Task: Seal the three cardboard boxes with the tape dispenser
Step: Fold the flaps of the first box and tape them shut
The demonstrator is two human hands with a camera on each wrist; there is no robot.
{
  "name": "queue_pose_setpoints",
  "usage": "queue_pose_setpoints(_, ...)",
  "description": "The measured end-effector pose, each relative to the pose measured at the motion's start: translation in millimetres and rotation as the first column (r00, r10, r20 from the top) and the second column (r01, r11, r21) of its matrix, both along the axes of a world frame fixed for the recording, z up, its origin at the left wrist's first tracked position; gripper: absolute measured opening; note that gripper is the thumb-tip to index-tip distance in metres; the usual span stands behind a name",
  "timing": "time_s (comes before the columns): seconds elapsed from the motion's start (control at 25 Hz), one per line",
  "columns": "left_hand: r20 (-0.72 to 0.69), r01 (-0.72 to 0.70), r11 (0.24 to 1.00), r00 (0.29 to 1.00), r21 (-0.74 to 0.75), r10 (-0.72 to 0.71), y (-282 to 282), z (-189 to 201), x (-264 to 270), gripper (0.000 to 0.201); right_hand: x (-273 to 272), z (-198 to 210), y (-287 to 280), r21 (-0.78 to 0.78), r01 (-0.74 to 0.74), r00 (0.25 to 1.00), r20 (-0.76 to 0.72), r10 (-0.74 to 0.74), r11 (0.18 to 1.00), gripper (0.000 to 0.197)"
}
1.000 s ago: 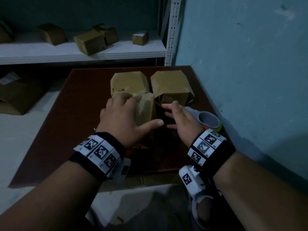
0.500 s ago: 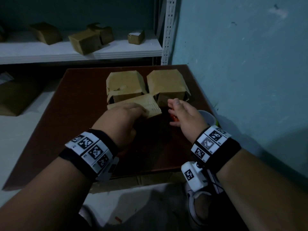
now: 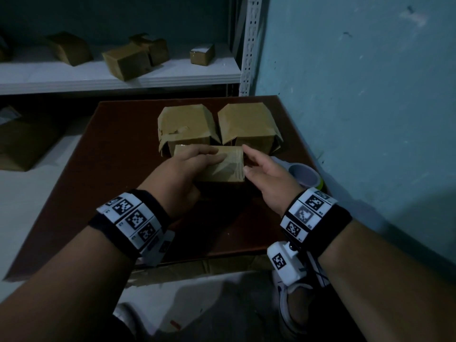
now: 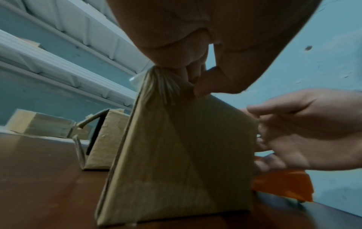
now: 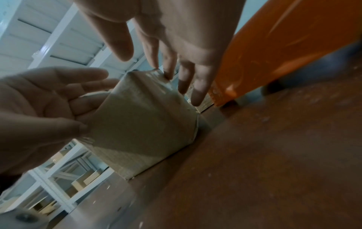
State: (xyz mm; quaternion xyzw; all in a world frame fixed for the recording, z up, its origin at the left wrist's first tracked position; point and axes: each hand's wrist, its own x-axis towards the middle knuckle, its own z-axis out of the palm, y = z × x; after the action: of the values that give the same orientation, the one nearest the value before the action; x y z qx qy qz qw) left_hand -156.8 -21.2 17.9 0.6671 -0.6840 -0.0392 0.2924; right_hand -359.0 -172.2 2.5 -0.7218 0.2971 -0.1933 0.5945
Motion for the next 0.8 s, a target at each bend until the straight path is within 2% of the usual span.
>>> queue_pose_setpoints(0.12, 0.050, -0.035, 0.999, 0.998, -0.020, 0.036, -1, -6, 4, 0.061, -3, 6, -1, -0.045, 0.062, 0.998, -0.017, -0.062, 0.997, 0.052)
queue_pose_setpoints(0.24, 0.134, -0.099, 0.995, 0.986, -0.002, 0.098, -3, -10, 9, 0.046, -5, 7, 5, -0.152, 0.043, 0.997, -0.051, -0.051, 0.988, 0.041)
queue_pose_setpoints(0.32, 0.100, -0.119, 0.992, 0.988, 0.042, 0.115, 0, -7, 9, 0.043, -5, 4, 8, -0.187, 0.041, 0.997, -0.057, -0.052, 0.982, 0.035)
queue_pose_setpoints(0.4, 0.011, -0.089, 0.990, 0.996, 0.105, 0.089, 4, -4, 7, 0.053, -5, 0, 7, -0.214, 0.050, 0.997, -0.052, -0.062, 0.975, 0.030)
queue_pose_setpoints(0.48, -0.009, -0.083, 0.987, 0.996, 0.139, 0.085, 6, -3, 5, 0.069, -6, 3, 6, -0.255, 0.049, 0.997, -0.044, -0.062, 0.966, 0.023)
queue_pose_setpoints(0.72, -0.004, -0.062, 0.991, 0.998, 0.118, 0.063, 5, -7, 12, 0.076, -16, 14, -14, -0.363, 0.263, 0.959, -0.006, -0.285, 0.894, 0.023)
queue_pose_setpoints(0.8, -0.007, -0.051, 0.993, 0.999, 0.106, 0.052, 5, -7, 12, 0.075, -20, 12, -20, -0.398, 0.307, 0.935, -0.042, -0.351, 0.865, 0.022)
